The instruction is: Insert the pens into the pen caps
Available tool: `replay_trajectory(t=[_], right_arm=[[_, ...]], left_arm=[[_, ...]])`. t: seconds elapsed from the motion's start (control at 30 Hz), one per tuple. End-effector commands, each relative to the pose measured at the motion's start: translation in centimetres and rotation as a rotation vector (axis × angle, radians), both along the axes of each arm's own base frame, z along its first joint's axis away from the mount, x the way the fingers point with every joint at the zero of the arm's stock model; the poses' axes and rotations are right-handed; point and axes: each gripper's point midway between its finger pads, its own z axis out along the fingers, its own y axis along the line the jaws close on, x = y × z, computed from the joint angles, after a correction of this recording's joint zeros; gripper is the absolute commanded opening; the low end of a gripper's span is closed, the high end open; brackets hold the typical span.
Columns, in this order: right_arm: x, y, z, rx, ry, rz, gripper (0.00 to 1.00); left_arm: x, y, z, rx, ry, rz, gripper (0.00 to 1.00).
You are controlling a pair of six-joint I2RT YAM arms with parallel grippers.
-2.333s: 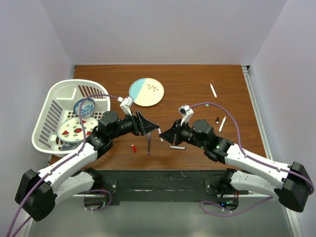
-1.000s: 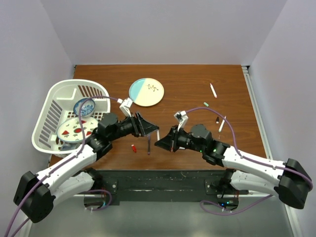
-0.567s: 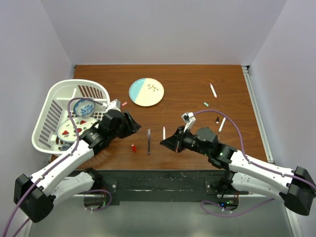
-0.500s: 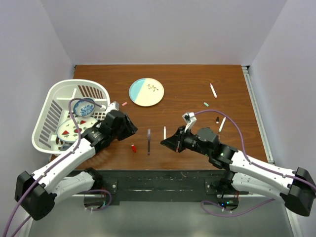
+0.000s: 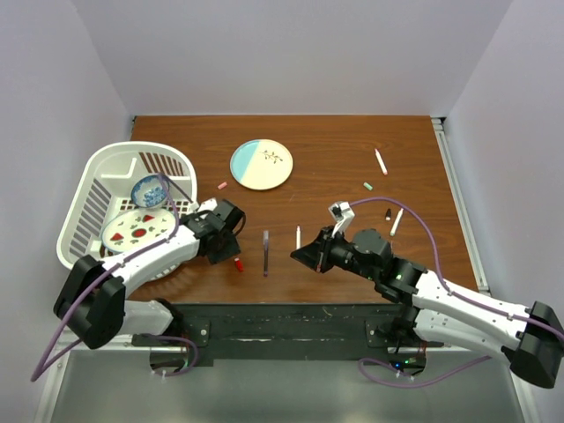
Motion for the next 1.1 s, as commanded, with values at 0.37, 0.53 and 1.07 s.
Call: replay_trajectory(t=[0.37, 0.53, 1.07], right_arm=[[0.4, -0.7, 0.3, -0.021, -0.049, -0.026, 0.0], [0.3, -0.9, 0.4, -0.018, -0.053, -0.026, 0.0], [0.1, -1.3, 1.2, -0.012, -0.067, -0.029, 0.0]], left_arm=[[0.8, -2.9, -1.6, -0.079, 0.024, -0.003, 0.43], [0.7, -3.1, -2.7, -0.071, 0.058, -0.009, 0.39], [-0.2, -1.9, -4.0, -0.011, 0.092, -0.003, 0.0]])
